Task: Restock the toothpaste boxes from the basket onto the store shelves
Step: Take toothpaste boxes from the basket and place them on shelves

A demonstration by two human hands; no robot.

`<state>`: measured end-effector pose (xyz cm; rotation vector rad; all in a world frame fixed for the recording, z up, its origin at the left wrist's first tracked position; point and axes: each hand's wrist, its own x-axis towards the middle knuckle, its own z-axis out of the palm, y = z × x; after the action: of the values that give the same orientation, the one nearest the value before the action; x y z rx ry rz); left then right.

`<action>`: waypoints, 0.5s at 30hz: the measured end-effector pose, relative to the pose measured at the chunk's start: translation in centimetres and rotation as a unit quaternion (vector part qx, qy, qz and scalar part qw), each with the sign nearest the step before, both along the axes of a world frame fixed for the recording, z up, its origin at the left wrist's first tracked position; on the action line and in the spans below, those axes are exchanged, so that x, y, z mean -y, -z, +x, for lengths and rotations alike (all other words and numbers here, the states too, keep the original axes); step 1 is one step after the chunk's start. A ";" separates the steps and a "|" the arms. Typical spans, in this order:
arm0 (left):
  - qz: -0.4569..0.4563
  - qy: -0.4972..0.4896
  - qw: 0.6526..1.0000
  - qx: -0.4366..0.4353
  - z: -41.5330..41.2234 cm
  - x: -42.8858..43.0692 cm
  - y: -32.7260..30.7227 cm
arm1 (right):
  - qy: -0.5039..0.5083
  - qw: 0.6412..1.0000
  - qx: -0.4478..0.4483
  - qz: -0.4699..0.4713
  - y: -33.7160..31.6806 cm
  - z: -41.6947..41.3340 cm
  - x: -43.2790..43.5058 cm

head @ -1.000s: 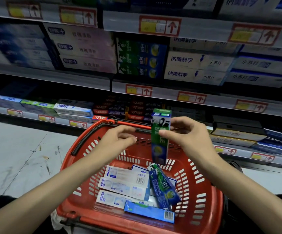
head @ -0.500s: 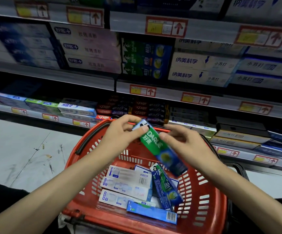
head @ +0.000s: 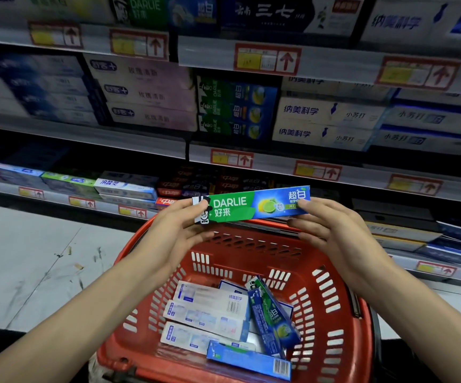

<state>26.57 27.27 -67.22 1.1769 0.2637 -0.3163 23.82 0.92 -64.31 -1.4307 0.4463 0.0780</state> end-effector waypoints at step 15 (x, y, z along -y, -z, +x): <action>0.064 -0.047 0.994 0.078 0.9 0.7 -1.8 | 0.063 0.995 0.072 0.005 -0.2 0.2 -0.2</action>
<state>27.44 26.59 -65.44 1.3042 0.2031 -0.1253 24.04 1.11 -64.14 -1.3857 0.4156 -0.1230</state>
